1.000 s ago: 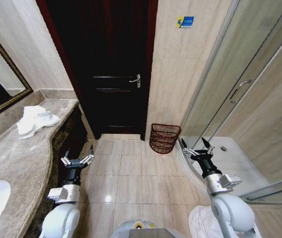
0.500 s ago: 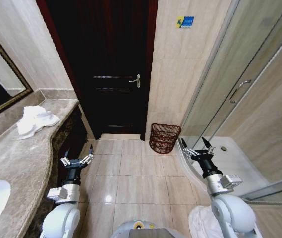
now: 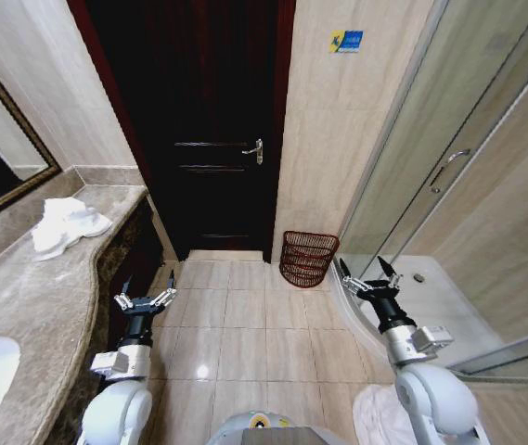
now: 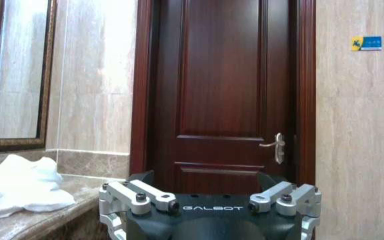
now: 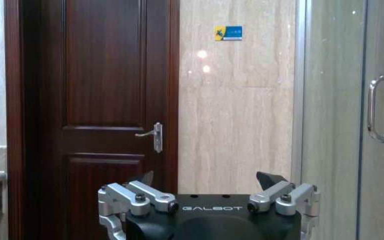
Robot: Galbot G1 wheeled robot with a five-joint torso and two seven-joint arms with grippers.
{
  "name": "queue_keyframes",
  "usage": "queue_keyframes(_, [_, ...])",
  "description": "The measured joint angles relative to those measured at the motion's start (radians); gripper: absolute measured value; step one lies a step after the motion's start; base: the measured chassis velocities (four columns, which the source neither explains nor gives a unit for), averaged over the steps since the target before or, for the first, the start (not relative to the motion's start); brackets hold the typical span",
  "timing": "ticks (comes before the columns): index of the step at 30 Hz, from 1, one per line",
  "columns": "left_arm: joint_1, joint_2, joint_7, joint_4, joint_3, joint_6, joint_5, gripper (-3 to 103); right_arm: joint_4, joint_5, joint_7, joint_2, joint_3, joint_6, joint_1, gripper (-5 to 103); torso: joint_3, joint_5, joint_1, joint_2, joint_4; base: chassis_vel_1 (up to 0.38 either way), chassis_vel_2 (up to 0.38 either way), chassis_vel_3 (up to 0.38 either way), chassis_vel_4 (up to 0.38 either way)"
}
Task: Discard the used towel into the hamper.
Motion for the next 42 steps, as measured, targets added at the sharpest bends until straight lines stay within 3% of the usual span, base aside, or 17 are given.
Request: queue_keyframes(42, [0.002, -0.011, 0.005, 0.017, 0.001, -0.019, 0.010, 100, -0.017, 0.003, -0.007, -0.010, 0.010, 0.035, -0.014, 100, 0.000, 0.0000, 0.000, 0.000, 0.0000, 0.000, 0.000, 0.000, 0.000])
